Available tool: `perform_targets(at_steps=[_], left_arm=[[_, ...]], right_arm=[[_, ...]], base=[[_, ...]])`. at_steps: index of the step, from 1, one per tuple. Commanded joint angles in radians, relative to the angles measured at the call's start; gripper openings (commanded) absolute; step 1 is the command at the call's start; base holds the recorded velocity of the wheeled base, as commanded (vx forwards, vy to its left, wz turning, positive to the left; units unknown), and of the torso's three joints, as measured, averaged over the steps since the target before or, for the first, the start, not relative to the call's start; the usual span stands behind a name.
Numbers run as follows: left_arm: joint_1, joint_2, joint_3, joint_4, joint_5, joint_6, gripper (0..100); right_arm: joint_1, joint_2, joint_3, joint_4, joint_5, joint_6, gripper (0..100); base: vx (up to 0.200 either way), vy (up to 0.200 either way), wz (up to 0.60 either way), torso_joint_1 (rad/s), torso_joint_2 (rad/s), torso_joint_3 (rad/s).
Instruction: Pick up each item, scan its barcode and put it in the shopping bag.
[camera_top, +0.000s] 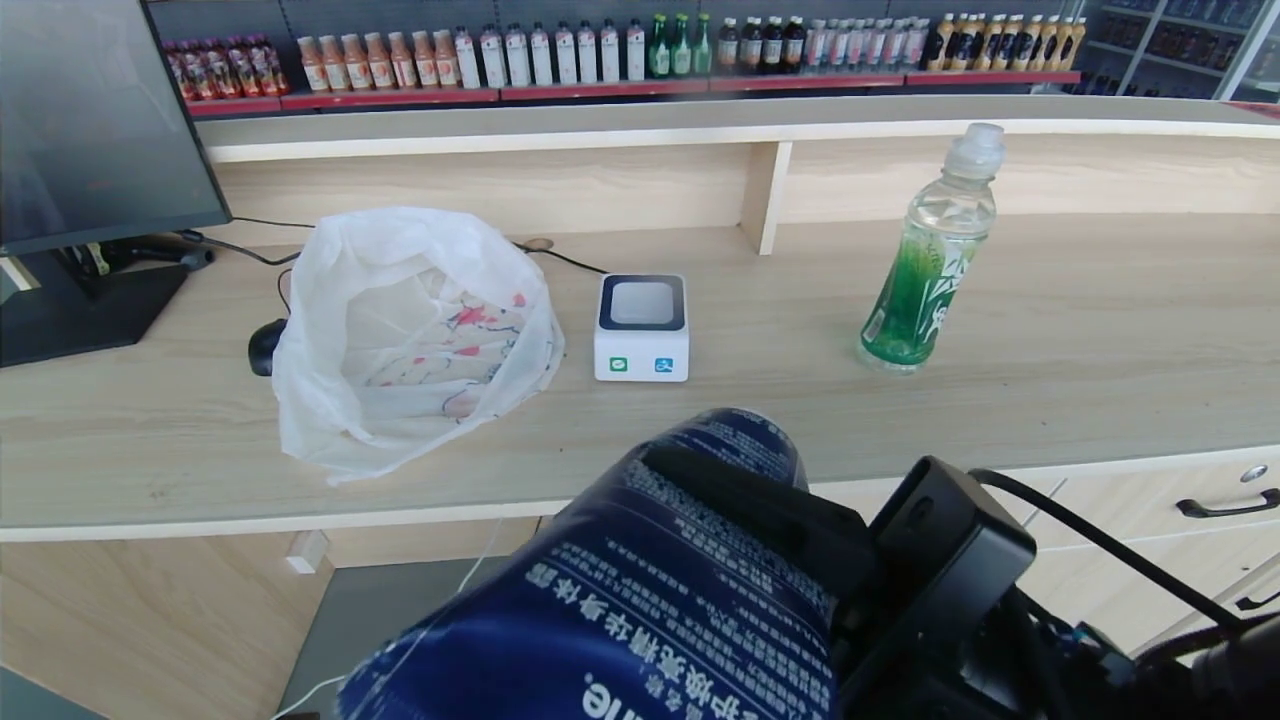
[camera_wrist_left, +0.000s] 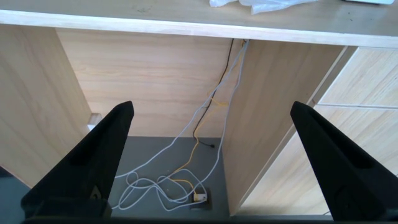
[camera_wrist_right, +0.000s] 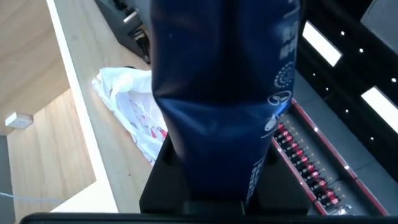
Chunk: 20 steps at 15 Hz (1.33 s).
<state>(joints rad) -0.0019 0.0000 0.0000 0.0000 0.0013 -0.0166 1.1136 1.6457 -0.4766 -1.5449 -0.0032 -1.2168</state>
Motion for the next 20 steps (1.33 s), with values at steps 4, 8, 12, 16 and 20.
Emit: perform_targets(at_steps=[4, 8, 12, 16, 20], left_arm=[[0.0, 0.002, 0.0, 0.0, 0.0, 0.0, 100], [0.0, 0.0, 0.0, 0.0, 0.0, 0.0, 100], [0.0, 0.002, 0.0, 0.0, 0.0, 0.0, 100], [0.0, 0.002, 0.0, 0.0, 0.0, 0.0, 100], [0.0, 0.002, 0.0, 0.0, 0.0, 0.0, 100]], right_arm=[[0.002, 0.031, -0.062, 0.006, 0.022, -0.273, 0], [0.041, 0.023, -0.077, 0.006, 0.011, -0.429, 0], [0.057, 0.011, -0.079, 0.006, -0.006, -0.509, 0], [0.071, 0.009, -0.083, -0.003, -0.006, -0.563, 0], [0.074, 0.012, -0.079, -0.026, 0.003, -0.622, 0]], base=[[0.0, 0.0, 0.0, 0.0, 0.0, 0.0], [0.0, 0.0, 0.0, 0.0, 0.0, 0.0], [0.0, 0.0, 0.0, 0.0, 0.0, 0.0], [0.0, 0.0, 0.0, 0.0, 0.0, 0.0], [0.0, 0.0, 0.0, 0.0, 0.0, 0.0]])
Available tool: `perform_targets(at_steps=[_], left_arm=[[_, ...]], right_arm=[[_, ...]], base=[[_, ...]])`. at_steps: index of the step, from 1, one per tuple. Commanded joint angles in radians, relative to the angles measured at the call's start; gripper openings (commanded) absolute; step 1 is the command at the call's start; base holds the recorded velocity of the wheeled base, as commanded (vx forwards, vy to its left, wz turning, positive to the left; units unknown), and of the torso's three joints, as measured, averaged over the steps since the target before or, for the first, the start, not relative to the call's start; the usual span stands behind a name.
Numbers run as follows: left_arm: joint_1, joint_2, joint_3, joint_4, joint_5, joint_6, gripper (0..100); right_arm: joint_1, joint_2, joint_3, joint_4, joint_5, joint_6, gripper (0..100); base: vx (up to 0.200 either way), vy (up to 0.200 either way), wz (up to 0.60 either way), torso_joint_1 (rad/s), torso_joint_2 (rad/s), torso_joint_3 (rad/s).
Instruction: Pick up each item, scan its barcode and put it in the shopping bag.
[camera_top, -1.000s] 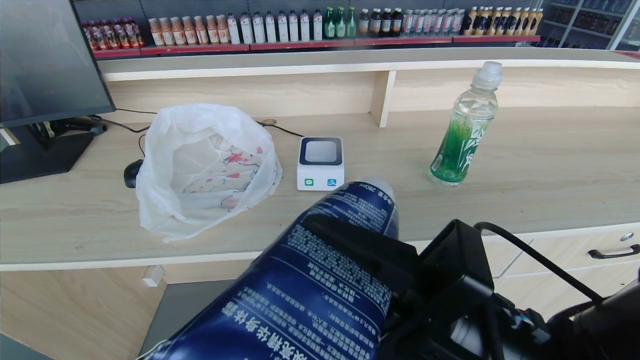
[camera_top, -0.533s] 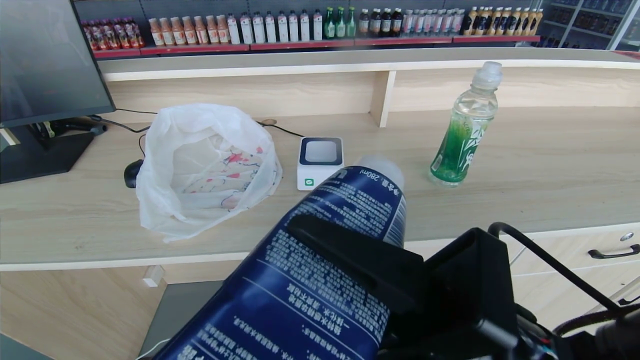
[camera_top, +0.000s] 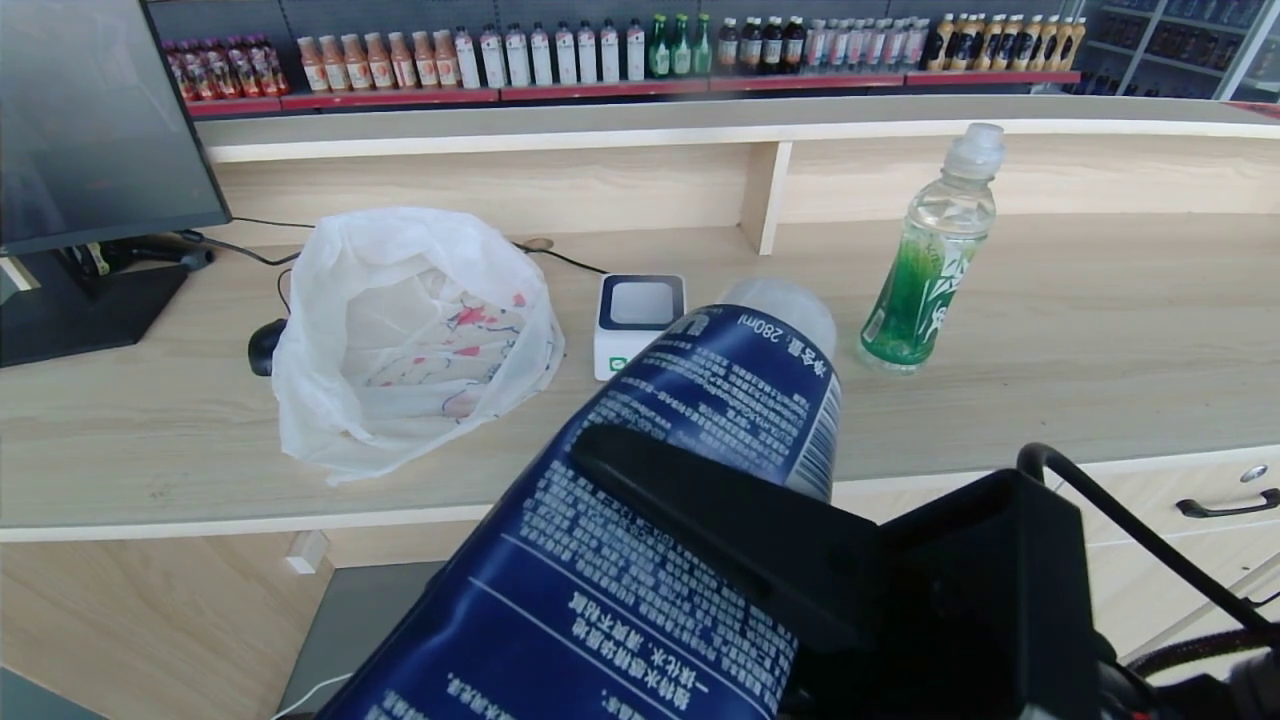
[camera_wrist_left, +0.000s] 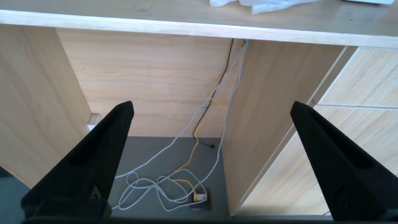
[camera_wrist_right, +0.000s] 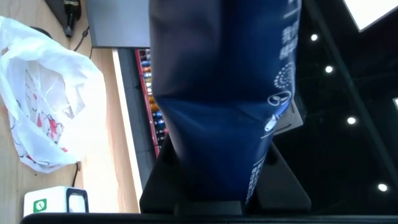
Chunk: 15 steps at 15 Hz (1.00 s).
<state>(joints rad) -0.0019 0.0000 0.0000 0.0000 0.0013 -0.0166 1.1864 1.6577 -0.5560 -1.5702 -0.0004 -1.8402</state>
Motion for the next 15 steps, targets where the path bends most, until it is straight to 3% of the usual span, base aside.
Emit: perform_targets(at_steps=[1, 15], left_arm=[[0.0, 0.002, 0.0, 0.0, 0.0, 0.0, 100], [-0.001, 0.0, 0.0, 0.0, 0.0, 0.0, 100]], right_arm=[[0.004, 0.002, -0.001, -0.001, 0.0, -0.008, 0], [0.013, 0.002, -0.004, -0.001, 0.003, -0.04, 0]], base=[[0.0, 0.0, 0.0, 0.0, 0.0, 0.0], [0.0, 0.0, 0.0, 0.0, 0.0, 0.0]])
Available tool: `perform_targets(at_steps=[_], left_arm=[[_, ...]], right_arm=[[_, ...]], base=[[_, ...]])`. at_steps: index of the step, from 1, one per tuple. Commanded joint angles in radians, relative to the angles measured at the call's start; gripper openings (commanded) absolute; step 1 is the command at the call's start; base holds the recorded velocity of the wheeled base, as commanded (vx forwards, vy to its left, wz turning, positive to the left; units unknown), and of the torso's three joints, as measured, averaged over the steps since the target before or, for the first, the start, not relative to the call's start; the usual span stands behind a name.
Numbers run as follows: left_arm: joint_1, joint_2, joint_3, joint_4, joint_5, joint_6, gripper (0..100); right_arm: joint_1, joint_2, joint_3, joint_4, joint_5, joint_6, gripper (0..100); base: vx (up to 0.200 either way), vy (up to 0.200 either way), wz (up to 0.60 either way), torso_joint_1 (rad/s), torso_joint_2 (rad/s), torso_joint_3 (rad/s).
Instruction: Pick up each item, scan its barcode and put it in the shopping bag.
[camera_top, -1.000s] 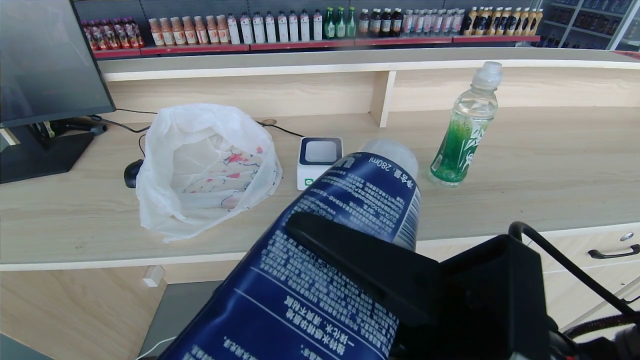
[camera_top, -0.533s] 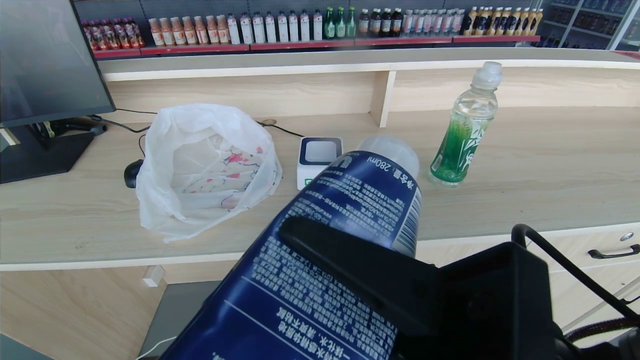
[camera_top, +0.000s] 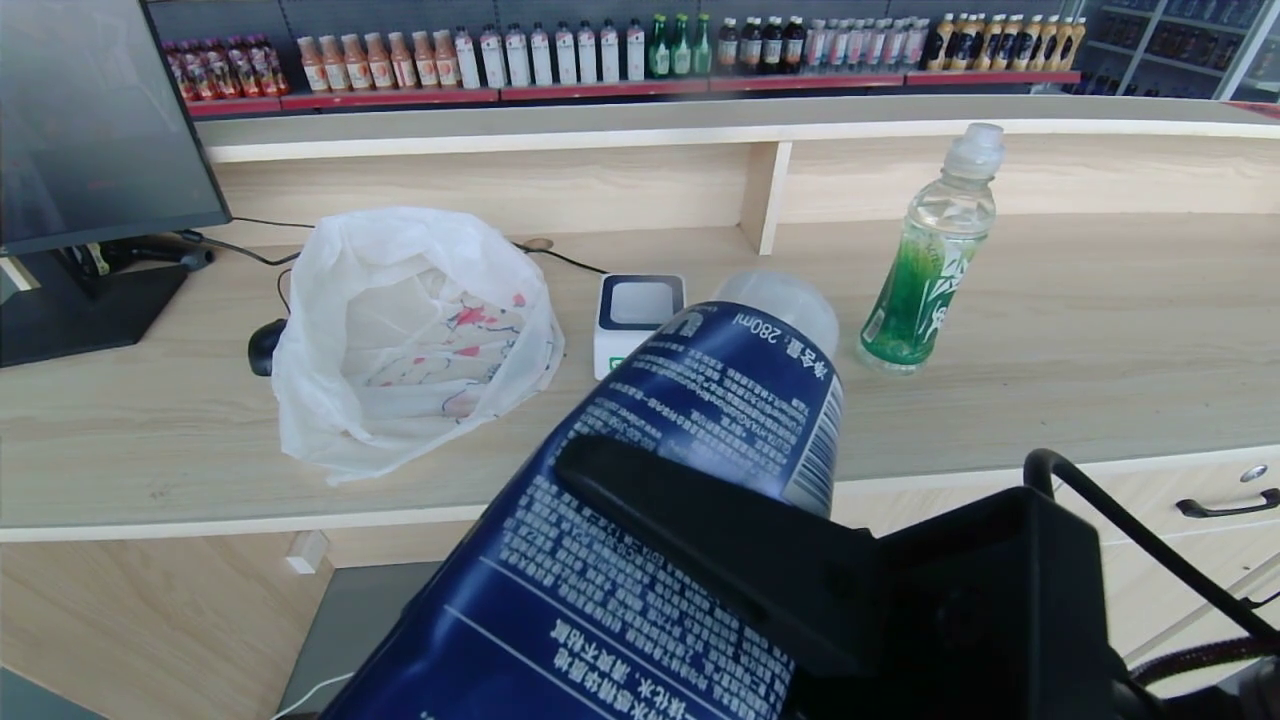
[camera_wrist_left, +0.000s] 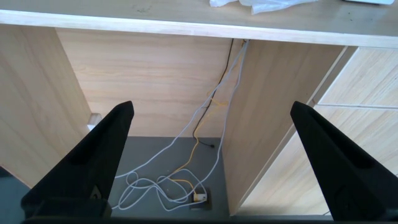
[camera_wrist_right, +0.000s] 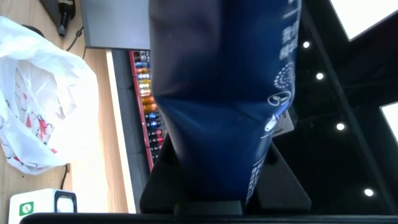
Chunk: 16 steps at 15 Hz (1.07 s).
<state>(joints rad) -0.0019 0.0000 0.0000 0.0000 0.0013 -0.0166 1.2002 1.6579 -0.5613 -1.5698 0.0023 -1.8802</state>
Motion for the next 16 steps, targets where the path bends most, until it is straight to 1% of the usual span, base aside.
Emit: perform_targets(at_steps=[1, 2, 3, 4, 5, 7, 10, 11, 12, 14, 16], left_arm=[[0.0, 0.0, 0.0, 0.0, 0.0, 0.0, 100], [-0.001, 0.002, 0.0, 0.0, 0.0, 0.0, 100], [0.0, 0.002, 0.0, 0.0, 0.0, 0.0, 100], [-0.001, 0.002, 0.0, 0.0, 0.0, 0.0, 100], [0.0, 0.002, 0.0, 0.0, 0.0, 0.0, 100], [0.0, 0.002, 0.0, 0.0, 0.0, 0.0, 100], [-0.001, 0.002, 0.0, 0.0, 0.0, 0.0, 100], [-0.001, 0.002, 0.0, 0.0, 0.0, 0.0, 100], [0.0, 0.002, 0.0, 0.0, 0.0, 0.0, 100], [0.0, 0.0, 0.0, 0.0, 0.0, 0.0, 100], [0.0, 0.002, 0.0, 0.0, 0.0, 0.0, 100]], right_arm=[[-0.001, 0.002, 0.003, -0.001, -0.001, 0.015, 0], [-0.001, 0.003, 0.004, -0.001, -0.004, 0.044, 0], [-0.004, 0.013, 0.009, -0.001, -0.012, 0.121, 0], [-0.004, 0.02, 0.009, -0.001, -0.019, 0.161, 0], [-0.004, 0.037, 0.0, -0.001, -0.051, 0.263, 0], [-0.004, 0.04, -0.008, -0.001, -0.097, 0.348, 0], [-0.005, 0.037, -0.017, -0.001, -0.134, 0.529, 0], [-0.005, 0.034, -0.014, -0.001, -0.157, 0.624, 0], [-0.005, 0.03, -0.014, -0.001, -0.179, 0.681, 0], [-0.005, 0.033, -0.042, -0.001, -0.197, 0.779, 0], [-0.005, 0.03, -0.043, 0.042, -0.196, 0.826, 0]], base=[[0.0, 0.0, 0.0, 0.0, 0.0, 0.0], [0.0, 0.0, 0.0, 0.0, 0.0, 0.0], [0.0, 0.0, 0.0, 0.0, 0.0, 0.0], [0.0, 0.0, 0.0, 0.0, 0.0, 0.0], [0.0, 0.0, 0.0, 0.0, 0.0, 0.0], [0.0, 0.0, 0.0, 0.0, 0.0, 0.0], [0.0, 0.0, 0.0, 0.0, 0.0, 0.0], [0.0, 0.0, 0.0, 0.0, 0.0, 0.0], [0.0, 0.0, 0.0, 0.0, 0.0, 0.0], [0.0, 0.0, 0.0, 0.0, 0.0, 0.0], [0.0, 0.0, 0.0, 0.0, 0.0, 0.0]])
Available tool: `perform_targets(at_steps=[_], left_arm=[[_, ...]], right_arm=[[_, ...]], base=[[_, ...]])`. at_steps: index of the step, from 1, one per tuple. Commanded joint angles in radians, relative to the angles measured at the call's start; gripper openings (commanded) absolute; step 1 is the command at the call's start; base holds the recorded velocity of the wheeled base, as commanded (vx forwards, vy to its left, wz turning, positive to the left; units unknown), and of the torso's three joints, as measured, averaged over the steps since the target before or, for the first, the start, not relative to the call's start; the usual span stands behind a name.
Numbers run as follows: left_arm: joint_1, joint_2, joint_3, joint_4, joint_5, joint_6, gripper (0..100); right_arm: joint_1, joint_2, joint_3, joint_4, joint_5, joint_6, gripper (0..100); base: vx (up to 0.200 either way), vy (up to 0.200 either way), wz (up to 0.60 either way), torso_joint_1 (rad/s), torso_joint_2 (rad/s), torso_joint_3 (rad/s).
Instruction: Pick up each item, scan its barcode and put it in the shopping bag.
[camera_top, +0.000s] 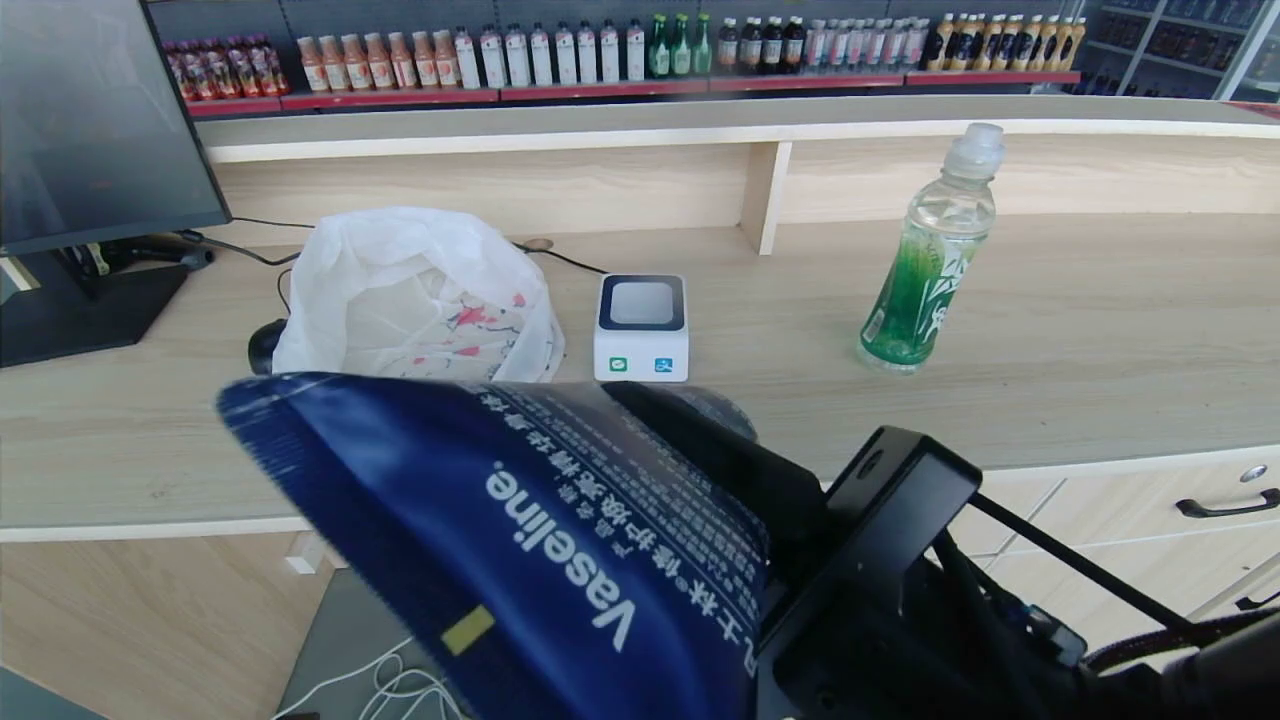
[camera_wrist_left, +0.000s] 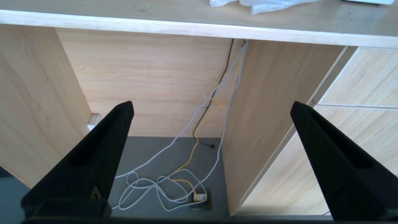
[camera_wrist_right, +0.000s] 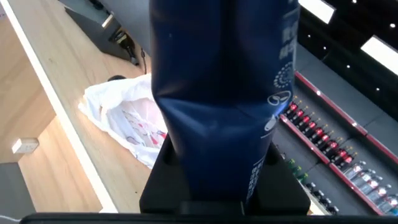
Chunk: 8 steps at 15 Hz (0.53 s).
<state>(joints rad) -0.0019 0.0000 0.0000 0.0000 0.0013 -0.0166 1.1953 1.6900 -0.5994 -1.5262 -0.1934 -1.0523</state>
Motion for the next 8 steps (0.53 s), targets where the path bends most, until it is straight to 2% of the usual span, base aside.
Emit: perform_targets(at_steps=[1, 2, 3, 5, 8], left_arm=[[-0.001, 0.0, 0.0, 0.0, 0.0, 0.0, 100], [-0.001, 0.002, 0.0, 0.0, 0.0, 0.0, 100], [-0.001, 0.0, 0.0, 0.0, 0.0, 0.0, 100], [0.0, 0.002, 0.0, 0.0, 0.0, 0.0, 100], [0.0, 0.0, 0.0, 0.0, 0.0, 0.0, 100]], right_arm=[[0.0, -0.003, -0.002, 0.0, 0.005, 0.026, 0], [0.0, 0.004, 0.015, 0.0, 0.052, 0.144, 0], [-0.003, 0.004, 0.024, 0.001, 0.103, 0.199, 0], [-0.011, 0.004, 0.026, 0.001, 0.115, 0.25, 0], [-0.034, 0.065, -0.013, -0.003, 0.084, 0.465, 0]], base=[[0.0, 0.0, 0.0, 0.0, 0.0, 0.0], [0.0, 0.0, 0.0, 0.0, 0.0, 0.0], [0.0, 0.0, 0.0, 0.0, 0.0, 0.0], [0.0, 0.0, 0.0, 0.0, 0.0, 0.0], [0.0, 0.0, 0.0, 0.0, 0.0, 0.0]])
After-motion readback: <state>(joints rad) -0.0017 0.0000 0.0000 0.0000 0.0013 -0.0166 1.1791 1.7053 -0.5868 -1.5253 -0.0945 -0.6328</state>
